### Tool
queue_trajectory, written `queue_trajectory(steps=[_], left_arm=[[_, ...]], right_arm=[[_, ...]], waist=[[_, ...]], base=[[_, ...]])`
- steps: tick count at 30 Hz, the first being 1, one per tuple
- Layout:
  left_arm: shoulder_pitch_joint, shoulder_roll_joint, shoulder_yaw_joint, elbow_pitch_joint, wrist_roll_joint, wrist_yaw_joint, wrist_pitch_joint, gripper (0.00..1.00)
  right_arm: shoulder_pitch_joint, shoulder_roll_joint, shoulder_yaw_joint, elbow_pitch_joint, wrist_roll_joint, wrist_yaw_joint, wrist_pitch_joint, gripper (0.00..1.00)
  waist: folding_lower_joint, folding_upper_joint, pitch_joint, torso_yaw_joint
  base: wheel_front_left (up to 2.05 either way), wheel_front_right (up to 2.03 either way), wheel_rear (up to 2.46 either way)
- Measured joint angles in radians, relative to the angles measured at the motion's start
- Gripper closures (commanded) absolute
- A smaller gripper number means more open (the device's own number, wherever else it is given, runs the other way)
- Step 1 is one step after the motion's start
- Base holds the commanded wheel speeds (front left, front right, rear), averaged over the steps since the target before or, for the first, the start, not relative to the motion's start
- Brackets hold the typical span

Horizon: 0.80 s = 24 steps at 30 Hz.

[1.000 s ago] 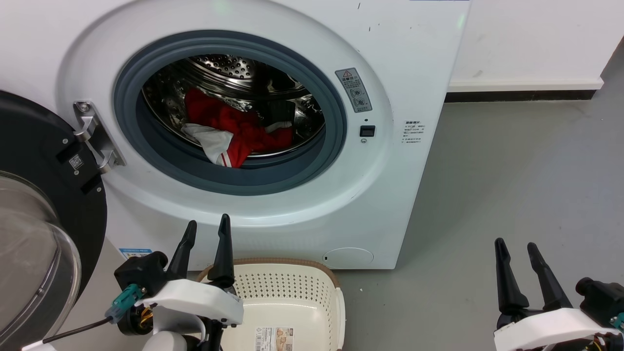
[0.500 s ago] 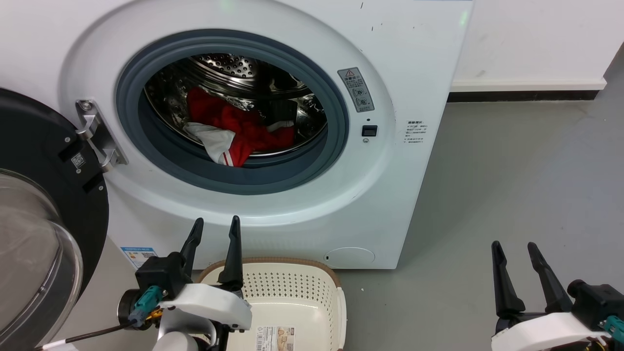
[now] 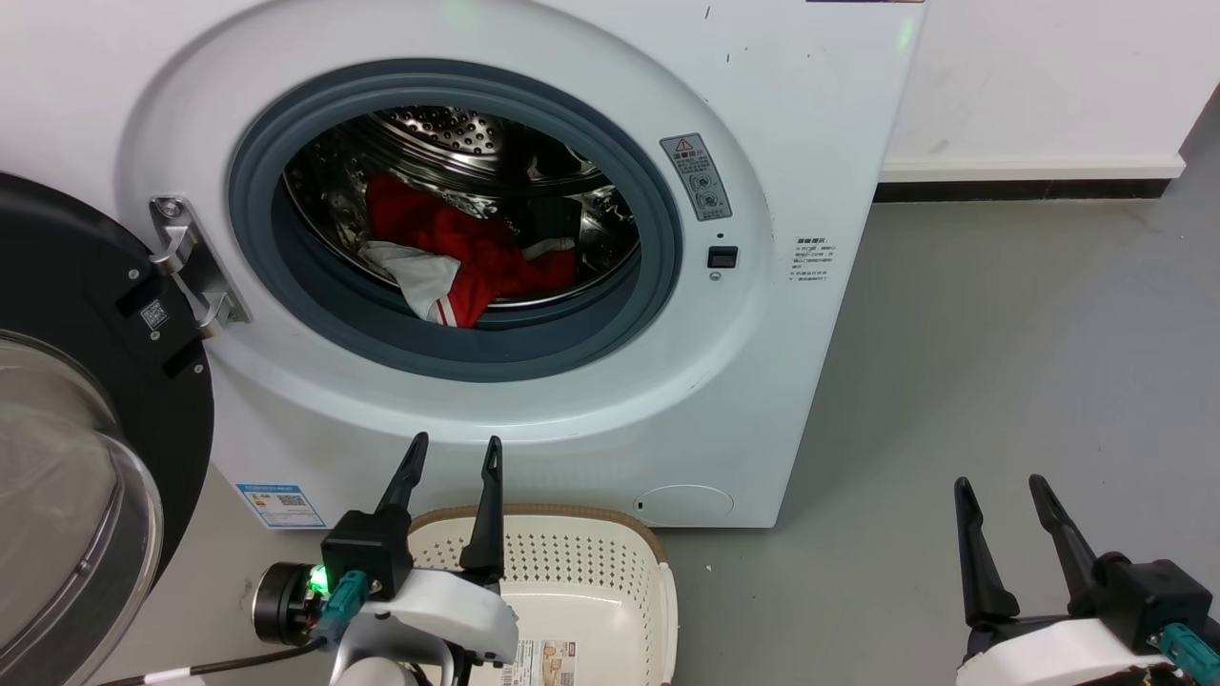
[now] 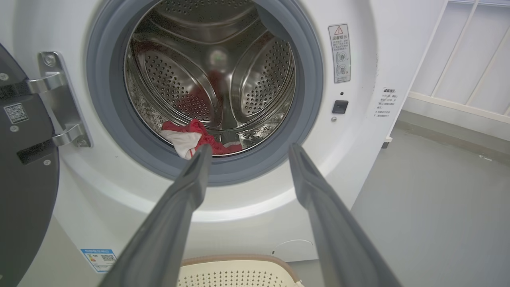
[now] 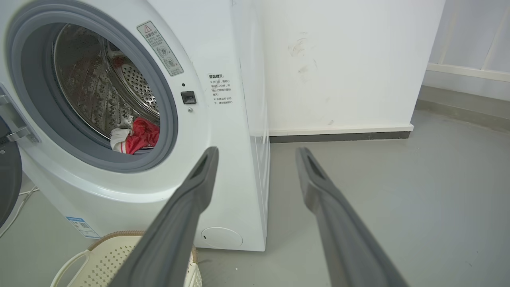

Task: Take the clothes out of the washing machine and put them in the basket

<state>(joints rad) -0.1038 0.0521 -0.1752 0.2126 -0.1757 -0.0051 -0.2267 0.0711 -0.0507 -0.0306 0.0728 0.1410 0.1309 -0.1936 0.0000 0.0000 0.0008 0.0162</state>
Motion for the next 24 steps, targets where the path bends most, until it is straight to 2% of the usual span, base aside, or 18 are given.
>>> queue_trajectory(steps=[7,15,24], left_arm=[[0.0,0.0,-0.016,0.007,0.063,0.032,-0.016,0.0],[0.0,-0.001,-0.021,0.0,0.101,0.049,-0.032,0.0],[0.006,-0.001,-0.019,-0.003,0.083,0.051,-0.036,0.0]], right_arm=[[0.012,0.0,0.001,-0.005,-0.066,0.0,-0.012,0.0],[0.013,0.0,0.002,-0.01,-0.124,0.0,-0.018,0.0],[0.017,0.0,0.0,-0.011,-0.138,0.0,-0.017,0.0]], waist=[[0.0,0.0,0.0,0.002],[0.0,0.0,0.001,0.006],[0.0,0.0,0.0,0.01]], base=[[0.0,0.0,0.0],[0.0,0.0,0.0],[0.0,0.0,0.0]])
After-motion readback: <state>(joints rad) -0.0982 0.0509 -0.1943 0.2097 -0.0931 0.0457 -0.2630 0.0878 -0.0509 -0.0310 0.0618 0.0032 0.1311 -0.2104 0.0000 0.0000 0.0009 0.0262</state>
